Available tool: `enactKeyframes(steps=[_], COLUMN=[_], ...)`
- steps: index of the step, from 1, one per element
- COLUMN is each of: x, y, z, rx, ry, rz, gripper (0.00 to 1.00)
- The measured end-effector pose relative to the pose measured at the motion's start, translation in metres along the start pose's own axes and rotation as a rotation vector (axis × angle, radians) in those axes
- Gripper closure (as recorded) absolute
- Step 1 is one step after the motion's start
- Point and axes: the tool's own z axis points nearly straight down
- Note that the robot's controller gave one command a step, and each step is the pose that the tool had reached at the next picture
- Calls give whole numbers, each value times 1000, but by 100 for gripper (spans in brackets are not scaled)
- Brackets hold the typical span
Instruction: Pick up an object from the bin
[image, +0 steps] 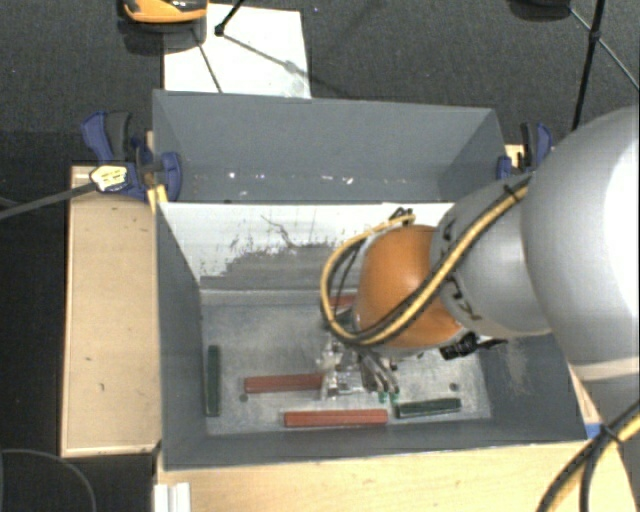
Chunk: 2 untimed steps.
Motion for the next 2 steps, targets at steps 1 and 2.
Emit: enactKeyframes(steps=[1, 2], x=[0, -2], y=[0, -7], z=[0, -175], rx=[0, 1], ry=[0, 3], rz=[0, 6], gripper=[100, 100])
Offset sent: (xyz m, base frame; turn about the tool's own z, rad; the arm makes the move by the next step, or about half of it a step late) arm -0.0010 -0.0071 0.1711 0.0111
